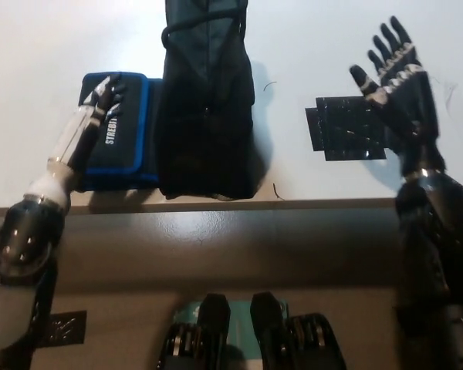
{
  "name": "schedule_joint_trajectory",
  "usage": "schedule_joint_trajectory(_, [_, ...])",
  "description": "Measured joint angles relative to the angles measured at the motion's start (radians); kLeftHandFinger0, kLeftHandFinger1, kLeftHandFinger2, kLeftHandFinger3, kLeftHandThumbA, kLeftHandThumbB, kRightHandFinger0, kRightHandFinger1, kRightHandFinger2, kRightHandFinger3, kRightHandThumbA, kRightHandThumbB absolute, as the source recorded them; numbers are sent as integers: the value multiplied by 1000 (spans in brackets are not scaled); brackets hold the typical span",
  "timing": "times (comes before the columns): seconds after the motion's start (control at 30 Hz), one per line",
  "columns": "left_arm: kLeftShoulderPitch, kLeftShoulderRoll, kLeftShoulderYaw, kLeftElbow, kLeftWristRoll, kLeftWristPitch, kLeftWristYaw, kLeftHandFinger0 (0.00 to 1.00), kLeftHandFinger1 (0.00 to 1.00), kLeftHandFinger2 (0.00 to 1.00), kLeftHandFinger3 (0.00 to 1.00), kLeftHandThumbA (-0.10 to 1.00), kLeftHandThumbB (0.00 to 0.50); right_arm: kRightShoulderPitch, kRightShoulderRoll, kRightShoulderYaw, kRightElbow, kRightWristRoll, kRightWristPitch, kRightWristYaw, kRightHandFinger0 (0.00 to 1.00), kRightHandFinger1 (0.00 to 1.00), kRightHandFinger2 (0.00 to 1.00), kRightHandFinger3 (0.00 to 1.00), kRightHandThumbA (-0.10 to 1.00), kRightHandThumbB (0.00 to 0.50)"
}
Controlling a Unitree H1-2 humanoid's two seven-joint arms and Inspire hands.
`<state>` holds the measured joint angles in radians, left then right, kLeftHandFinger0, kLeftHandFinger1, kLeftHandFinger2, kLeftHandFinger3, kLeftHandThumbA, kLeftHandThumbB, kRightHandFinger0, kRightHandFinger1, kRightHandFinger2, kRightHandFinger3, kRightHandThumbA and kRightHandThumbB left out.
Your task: Use both hands to pick up the lunch bag on the right hand side and smoothly move it near the note book on the left hand side
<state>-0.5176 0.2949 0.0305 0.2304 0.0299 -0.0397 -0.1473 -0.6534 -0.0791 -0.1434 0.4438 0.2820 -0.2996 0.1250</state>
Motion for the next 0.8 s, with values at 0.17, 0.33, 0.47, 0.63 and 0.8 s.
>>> schedule_joint_trajectory(0.17, [119,1,29,-103,-17,0,-7,1000,1000,1000,1000,1000,261,113,-27,3,-144,0,21,3,1000,1000,1000,1000,1000,272])
schedule_joint_trajectory(0.33, [246,8,53,-199,-30,-7,-17,1000,1000,1000,1000,1000,243,254,-46,21,-285,-2,47,11,1000,1000,1000,1000,1000,275])
schedule_joint_trajectory(0.47, [332,25,75,-258,-44,-44,-22,1000,1000,1000,1000,1000,171,355,-60,56,-386,-13,60,24,1000,1000,1000,1000,1000,252])
schedule_joint_trajectory(0.63, [426,49,97,-288,-63,-100,-33,1000,1000,1000,1000,1000,142,468,-79,103,-435,-43,69,38,1000,1000,1000,1000,1000,243])
schedule_joint_trajectory(0.8, [457,51,97,-283,-64,-150,-38,1000,1000,1000,1000,1000,172,527,-82,136,-427,-67,68,54,1000,1000,1000,1000,1000,236])
